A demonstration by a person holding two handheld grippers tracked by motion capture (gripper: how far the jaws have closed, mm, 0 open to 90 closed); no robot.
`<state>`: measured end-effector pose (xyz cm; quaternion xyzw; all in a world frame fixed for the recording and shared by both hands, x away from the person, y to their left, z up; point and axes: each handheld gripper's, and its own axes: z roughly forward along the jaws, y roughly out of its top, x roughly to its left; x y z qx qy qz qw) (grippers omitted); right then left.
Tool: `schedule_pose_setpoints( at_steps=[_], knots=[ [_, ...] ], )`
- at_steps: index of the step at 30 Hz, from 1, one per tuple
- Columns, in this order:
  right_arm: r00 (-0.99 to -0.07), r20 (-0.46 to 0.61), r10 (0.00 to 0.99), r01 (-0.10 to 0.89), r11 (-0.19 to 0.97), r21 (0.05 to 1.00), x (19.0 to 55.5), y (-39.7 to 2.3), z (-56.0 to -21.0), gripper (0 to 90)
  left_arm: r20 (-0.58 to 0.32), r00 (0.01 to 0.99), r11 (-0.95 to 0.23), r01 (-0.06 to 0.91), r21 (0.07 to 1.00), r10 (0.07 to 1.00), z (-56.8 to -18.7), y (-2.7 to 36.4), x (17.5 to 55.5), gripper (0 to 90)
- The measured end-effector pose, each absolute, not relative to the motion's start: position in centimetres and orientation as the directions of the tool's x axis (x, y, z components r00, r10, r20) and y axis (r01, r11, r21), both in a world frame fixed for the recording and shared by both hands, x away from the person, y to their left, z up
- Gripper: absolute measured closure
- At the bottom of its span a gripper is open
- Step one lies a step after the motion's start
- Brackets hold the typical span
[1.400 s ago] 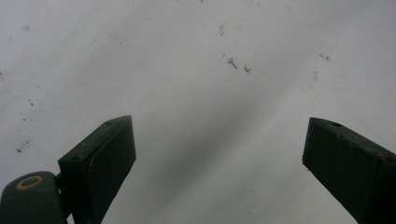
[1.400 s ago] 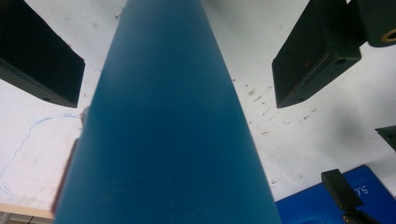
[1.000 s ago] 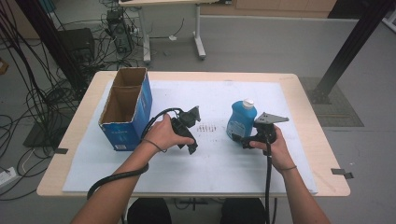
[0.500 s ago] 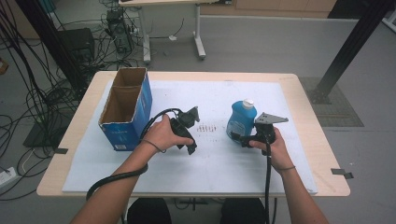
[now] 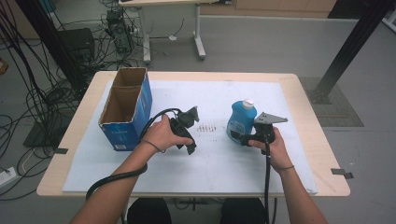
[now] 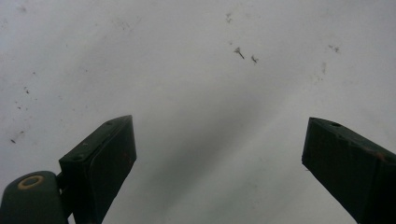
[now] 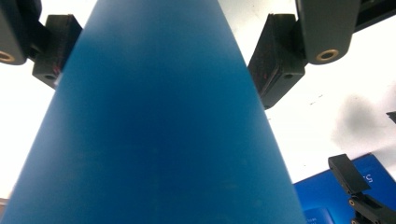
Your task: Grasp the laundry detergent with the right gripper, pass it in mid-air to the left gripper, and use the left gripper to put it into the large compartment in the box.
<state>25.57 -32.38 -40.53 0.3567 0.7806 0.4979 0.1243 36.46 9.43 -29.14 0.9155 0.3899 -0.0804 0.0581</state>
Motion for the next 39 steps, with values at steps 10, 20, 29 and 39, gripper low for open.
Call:
schedule_pose_setpoints(
  at_steps=[10, 20, 29, 39],
  knots=[
    [-0.702, 0.137, 0.699, 0.422, 0.254, 0.870, 25.23, -31.98, -40.60, 31.4, -0.193, 0.683, -0.690, 0.723, 0.044, 0.704, -29.26, 9.32, 36.31, 10.4],
    [-0.696, 0.105, 0.710, 0.404, 0.267, 0.875, 24.91, -31.74, -40.58, 38.8, -0.193, 0.683, -0.689, 0.723, 0.048, 0.704, -29.25, 9.45, 36.20, 10.5],
    [-0.694, 0.090, 0.714, 0.398, 0.277, 0.875, 24.75, -31.50, -40.45, 39.9, -0.193, 0.683, -0.689, 0.723, 0.047, 0.704, -29.25, 9.40, 36.09, 10.8],
    [-0.697, 0.072, 0.713, 0.383, 0.285, 0.879, 24.56, -31.42, -40.53, 40.3, -0.189, 0.684, -0.688, 0.723, 0.050, 0.705, -29.08, 9.40, 36.08, 10.8]
  ],
)
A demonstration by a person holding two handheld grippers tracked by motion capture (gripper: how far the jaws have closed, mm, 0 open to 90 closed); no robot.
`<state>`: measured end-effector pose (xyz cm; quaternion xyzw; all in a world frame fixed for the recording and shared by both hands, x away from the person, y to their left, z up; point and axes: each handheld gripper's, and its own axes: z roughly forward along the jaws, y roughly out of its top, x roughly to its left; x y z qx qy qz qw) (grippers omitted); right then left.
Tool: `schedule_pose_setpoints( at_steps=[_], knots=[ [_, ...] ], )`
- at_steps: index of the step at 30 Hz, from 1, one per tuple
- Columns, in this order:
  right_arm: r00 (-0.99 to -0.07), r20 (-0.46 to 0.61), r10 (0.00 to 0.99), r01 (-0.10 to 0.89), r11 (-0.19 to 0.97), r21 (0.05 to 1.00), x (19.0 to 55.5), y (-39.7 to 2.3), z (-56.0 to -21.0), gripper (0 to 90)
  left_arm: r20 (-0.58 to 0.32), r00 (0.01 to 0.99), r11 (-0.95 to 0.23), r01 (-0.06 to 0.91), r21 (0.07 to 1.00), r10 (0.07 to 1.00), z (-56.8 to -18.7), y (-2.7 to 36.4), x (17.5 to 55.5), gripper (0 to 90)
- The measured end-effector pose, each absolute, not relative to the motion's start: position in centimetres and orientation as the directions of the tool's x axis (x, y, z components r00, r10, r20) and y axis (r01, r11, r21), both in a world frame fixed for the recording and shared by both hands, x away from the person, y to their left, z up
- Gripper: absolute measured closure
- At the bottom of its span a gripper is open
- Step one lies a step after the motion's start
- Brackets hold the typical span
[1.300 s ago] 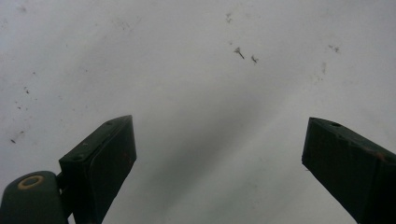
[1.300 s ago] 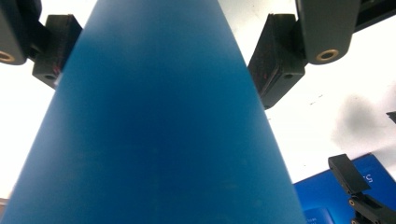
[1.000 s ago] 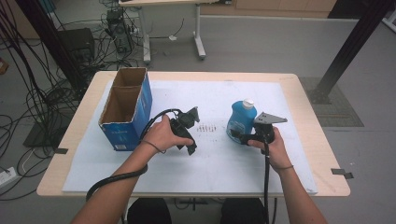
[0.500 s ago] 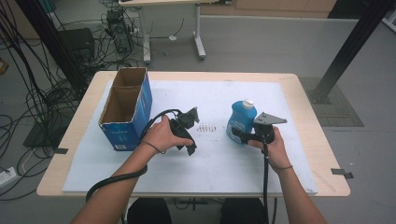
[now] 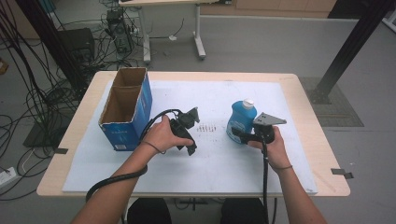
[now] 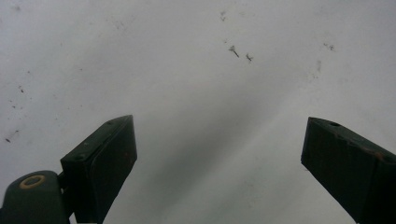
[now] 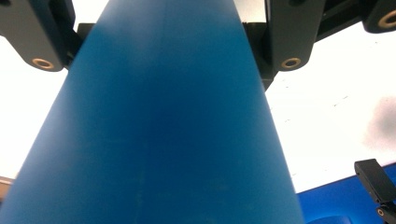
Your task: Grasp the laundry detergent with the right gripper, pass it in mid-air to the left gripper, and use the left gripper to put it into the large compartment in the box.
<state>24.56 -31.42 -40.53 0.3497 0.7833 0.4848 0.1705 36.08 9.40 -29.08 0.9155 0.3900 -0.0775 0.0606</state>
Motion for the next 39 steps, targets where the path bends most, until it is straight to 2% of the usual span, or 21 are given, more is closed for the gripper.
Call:
schedule_pose_setpoints(
  at_steps=[39],
  knots=[
    [-0.684, 0.060, 0.727, 0.380, 0.285, 0.880, 24.1, -31.0, -40.5, 40.9, -0.193, 0.668, -0.671, 0.739, 0.060, 0.719, -28.9, 10.4, 36.2, 10.9]
  ],
)
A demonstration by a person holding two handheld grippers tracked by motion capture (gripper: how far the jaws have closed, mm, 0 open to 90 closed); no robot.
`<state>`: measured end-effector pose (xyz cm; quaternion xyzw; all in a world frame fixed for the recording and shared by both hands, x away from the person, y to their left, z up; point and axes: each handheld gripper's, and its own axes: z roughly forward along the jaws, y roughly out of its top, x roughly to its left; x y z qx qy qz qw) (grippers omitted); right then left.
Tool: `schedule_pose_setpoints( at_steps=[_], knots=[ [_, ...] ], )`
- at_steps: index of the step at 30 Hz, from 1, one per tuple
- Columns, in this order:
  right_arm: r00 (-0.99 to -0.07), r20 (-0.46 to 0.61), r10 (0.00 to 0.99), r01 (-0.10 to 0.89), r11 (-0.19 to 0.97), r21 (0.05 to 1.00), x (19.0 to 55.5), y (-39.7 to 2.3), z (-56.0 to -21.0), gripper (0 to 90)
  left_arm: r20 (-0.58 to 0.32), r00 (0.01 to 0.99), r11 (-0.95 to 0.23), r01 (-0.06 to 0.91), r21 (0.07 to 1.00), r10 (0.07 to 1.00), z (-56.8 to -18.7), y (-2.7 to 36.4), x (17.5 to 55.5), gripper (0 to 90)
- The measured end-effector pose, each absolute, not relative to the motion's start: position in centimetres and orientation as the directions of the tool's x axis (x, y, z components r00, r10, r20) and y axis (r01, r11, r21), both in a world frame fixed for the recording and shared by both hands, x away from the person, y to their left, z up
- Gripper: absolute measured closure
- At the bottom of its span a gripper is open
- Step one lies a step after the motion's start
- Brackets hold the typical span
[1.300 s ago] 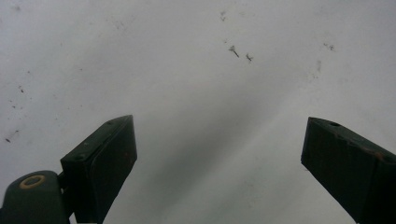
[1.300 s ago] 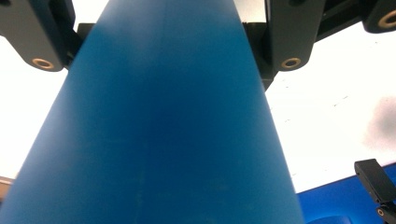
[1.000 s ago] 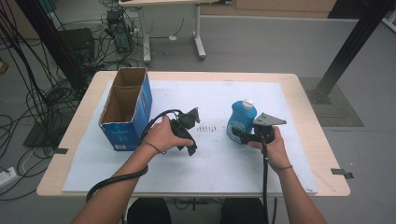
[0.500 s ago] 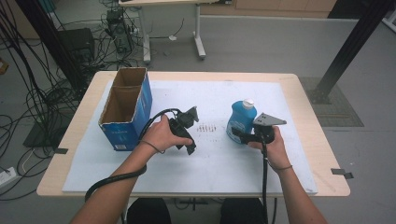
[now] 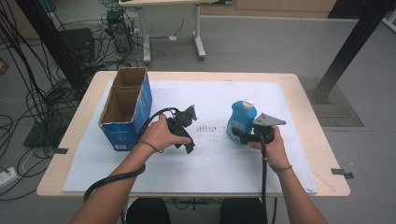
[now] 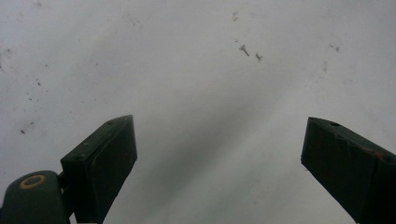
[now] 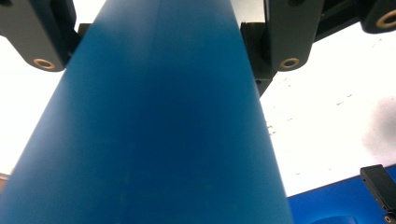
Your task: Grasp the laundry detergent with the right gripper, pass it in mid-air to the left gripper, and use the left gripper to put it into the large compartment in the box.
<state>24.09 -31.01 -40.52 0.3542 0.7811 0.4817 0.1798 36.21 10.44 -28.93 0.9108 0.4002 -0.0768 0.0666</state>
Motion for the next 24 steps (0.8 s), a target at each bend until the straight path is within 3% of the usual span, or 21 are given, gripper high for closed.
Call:
schedule_pose_setpoints(
  at_steps=[24],
  knots=[
    [-0.684, 0.055, 0.728, 0.373, 0.284, 0.883, 23.98, -31.00, -40.65, 40.9, -0.194, 0.670, -0.674, 0.737, 0.055, 0.717, -28.93, 10.21, 36.53, 10.7]
  ],
)
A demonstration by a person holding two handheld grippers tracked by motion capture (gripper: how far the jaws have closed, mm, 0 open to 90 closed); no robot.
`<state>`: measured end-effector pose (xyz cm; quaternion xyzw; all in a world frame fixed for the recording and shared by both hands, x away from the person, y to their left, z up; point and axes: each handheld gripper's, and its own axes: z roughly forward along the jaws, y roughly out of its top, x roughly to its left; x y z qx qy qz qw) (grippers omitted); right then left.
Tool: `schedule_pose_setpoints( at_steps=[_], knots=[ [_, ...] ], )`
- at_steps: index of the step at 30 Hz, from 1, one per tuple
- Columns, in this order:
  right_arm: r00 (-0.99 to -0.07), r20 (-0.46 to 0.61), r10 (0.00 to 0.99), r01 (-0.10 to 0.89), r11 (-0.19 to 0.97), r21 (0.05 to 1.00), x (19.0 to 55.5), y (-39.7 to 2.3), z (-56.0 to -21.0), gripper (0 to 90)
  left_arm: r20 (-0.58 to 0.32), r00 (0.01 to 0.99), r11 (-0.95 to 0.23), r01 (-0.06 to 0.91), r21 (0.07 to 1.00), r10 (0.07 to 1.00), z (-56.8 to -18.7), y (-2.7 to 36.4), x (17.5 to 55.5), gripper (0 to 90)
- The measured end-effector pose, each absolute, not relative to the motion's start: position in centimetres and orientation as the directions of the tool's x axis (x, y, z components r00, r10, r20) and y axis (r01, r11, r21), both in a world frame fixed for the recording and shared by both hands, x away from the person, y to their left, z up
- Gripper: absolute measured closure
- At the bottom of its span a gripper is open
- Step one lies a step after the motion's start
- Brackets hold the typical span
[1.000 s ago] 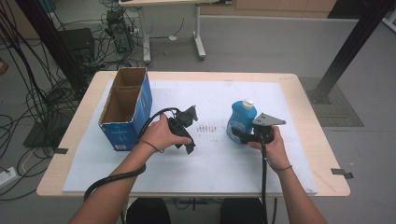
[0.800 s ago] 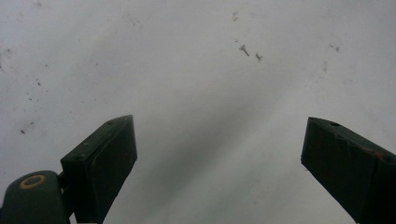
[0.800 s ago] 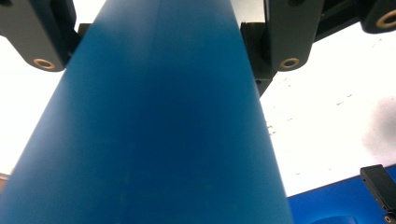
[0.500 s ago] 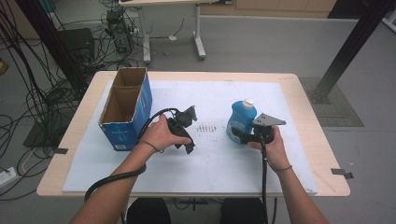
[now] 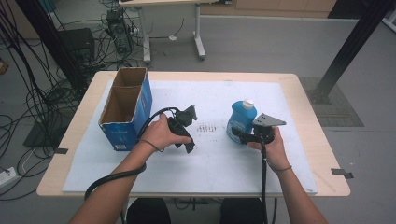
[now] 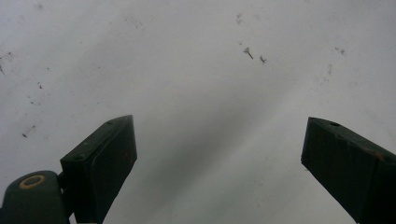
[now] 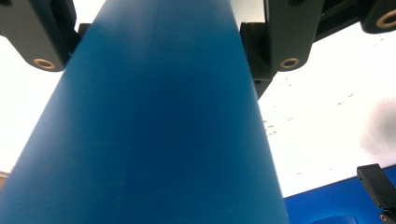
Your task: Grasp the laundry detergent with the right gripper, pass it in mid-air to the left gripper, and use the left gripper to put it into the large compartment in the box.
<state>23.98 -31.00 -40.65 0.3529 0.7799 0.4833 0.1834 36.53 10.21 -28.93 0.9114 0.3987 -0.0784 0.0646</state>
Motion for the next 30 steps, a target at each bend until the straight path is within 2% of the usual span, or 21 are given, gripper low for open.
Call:
schedule_pose_setpoints(
  at_steps=[30],
  knots=[
    [-0.680, 0.054, 0.731, 0.376, 0.285, 0.882, 23.92, -30.89, -40.58, 41.0, -0.195, 0.668, -0.672, 0.738, 0.055, 0.718, -28.88, 10.38, 36.41, 10.8]
  ],
)
